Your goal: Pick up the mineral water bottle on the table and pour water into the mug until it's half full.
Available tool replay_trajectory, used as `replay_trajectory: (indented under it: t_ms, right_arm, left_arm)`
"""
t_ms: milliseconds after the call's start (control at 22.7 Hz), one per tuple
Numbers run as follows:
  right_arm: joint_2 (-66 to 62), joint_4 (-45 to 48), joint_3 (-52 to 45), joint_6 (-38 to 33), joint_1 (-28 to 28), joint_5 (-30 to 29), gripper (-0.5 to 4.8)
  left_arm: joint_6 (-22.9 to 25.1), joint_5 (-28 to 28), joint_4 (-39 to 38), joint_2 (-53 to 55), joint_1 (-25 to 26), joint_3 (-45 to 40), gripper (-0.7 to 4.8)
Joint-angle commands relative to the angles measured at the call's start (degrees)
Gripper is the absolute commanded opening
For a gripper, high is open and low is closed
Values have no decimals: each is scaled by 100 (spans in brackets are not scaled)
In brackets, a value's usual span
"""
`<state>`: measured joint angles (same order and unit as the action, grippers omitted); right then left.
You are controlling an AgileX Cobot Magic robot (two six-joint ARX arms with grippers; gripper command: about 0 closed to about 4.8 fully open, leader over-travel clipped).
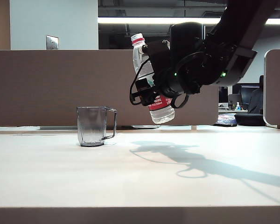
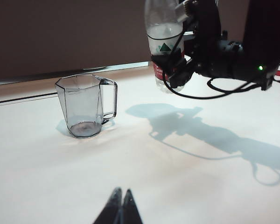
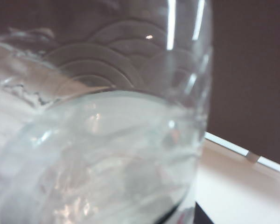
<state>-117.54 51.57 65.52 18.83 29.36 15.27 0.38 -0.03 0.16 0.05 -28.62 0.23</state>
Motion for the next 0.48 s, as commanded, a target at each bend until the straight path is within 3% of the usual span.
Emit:
replay_trajectory:
  t_ms: [44, 176, 484]
  right_arm:
    - [-31, 22, 280, 785, -7, -83, 314]
    - [-111, -291, 509, 1589, -7, -258, 314]
    - [-334, -378, 907, 2035, -61, -514, 314]
  left_arm:
    - [2, 24, 57, 0, 0, 17, -5]
    - [2, 24, 57, 0, 0, 17, -5]
    - [2, 24, 59, 0, 0, 17, -5]
